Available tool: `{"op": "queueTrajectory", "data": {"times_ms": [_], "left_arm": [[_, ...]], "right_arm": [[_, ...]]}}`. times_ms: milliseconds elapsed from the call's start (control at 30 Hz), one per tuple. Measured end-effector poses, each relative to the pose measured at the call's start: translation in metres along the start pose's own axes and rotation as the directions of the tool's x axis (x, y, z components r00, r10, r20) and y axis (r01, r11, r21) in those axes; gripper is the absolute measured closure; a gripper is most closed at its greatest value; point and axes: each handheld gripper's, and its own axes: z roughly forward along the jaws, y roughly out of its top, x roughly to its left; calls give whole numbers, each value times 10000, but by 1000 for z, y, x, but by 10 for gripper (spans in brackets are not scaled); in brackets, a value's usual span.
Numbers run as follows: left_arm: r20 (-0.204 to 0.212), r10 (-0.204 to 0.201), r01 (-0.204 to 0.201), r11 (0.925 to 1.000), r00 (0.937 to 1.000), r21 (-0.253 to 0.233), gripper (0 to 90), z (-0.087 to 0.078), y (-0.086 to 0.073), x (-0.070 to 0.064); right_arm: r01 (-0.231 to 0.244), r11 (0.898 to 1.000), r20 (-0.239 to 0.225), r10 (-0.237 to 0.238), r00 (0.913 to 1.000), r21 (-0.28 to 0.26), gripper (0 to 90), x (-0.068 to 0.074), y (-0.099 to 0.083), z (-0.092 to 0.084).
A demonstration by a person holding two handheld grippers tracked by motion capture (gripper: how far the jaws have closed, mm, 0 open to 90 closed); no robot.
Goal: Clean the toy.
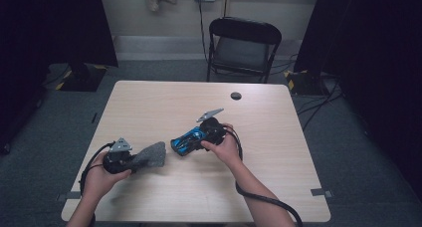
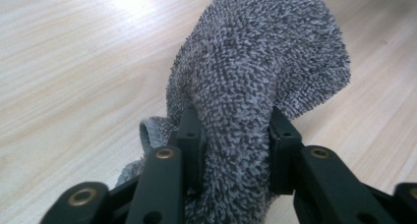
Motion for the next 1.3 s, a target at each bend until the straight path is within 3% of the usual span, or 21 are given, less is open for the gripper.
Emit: {"op": "queueTrajectory", "data": {"times_ms": [100, 167, 267, 367, 433, 500, 633, 700, 767, 867, 933, 1067, 1300], "left_arm": [[157, -73, 78, 9995, 9999, -306, 455, 2, -1, 1], [132, 223, -217, 9988, 9997, -430, 332, 2, 0, 0], [138, 711, -698, 9943, 9974, -807, 233, -1, 6, -2], [386, 1072, -1027, 9894, 9935, -1031, 215, -3, 12, -5], [645, 1504, -1434, 9844, 9865, -1025, 215, -3, 15, -8], [770, 1867, -1798, 9797, 9794, -887, 214, 0, 16, -11], [880, 2086, -2031, 9768, 9740, -674, 224, 11, 14, -10], [942, 2151, -2096, 9756, 9720, -647, 238, 14, 15, -10], [1030, 2149, -2099, 9760, 9712, -573, 265, 18, 15, -10], [1246, 2012, -1967, 9793, 9716, -476, 273, 24, 13, -11], [1250, 2202, -2174, 9754, 9674, -357, 286, 27, 12, -10], [1401, 1817, -1781, 9833, 9733, -383, 279, 30, 10, -7], [1555, 1503, -1488, 9886, 9763, -209, 275, 36, 5, -6]], "right_arm": [[192, 9998, 35, -192, 9998, -105, 196, 6, 5, 6], [275, 9996, -22, -275, 9996, -76, 196, 9, 9, 9], [480, 9988, 51, -480, 9988, 50, 192, 10, 13, 15], [427, 9987, 216, -432, 9988, 262, 175, 10, 11, 22], [533, 9982, 108, -536, 9985, 271, 150, 12, 8, 26], [885, 9956, 314, -894, 9955, 298, 149, 14, 8, 28], [1097, 9926, 548, -1126, 9921, 519, 144, 14, 9, 31], [1037, 9932, 447, -1061, 9933, 531, 148, 13, 11, 31], [888, 9949, 289, -903, 9955, 485, 146, 12, 12, 31], [1207, 9910, 482, -1236, 9912, 585, 91, 13, 11, 35], [1074, 9924, 507, -1105, 9926, 606, 53, 12, 10, 36], [803, 9961, 497, -821, 9954, 375, 1, 9, 6, 39], [782, 9967, 306, -775, 9965, -216, 0, 3, -1, 39]]}}
